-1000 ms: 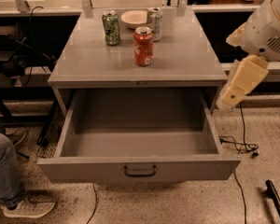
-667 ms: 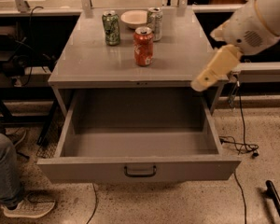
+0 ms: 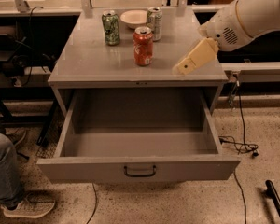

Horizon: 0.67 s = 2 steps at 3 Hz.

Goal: Place coke can into top drawer

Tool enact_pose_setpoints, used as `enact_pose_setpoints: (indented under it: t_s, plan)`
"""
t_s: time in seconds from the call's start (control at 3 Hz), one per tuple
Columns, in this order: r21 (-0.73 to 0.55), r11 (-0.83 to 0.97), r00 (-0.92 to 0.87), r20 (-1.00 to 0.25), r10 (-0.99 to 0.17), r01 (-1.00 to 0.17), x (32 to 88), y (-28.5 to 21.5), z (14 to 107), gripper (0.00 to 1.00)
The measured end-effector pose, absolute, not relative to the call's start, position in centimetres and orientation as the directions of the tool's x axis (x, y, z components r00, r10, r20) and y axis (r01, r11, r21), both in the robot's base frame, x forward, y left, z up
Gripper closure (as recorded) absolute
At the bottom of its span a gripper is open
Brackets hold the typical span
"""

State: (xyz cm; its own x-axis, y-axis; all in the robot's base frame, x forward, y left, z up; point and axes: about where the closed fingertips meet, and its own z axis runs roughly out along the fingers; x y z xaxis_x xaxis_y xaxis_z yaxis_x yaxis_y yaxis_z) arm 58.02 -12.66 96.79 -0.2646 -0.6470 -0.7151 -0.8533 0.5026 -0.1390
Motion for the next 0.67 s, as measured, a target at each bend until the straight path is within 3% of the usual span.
enact_pose_setpoints:
  t_s: [0.67]
  plan:
    - [-0.117,0.569,-0.258,-0.805,-0.535,-0.814,65.2,-10.2,91.7,0.00]
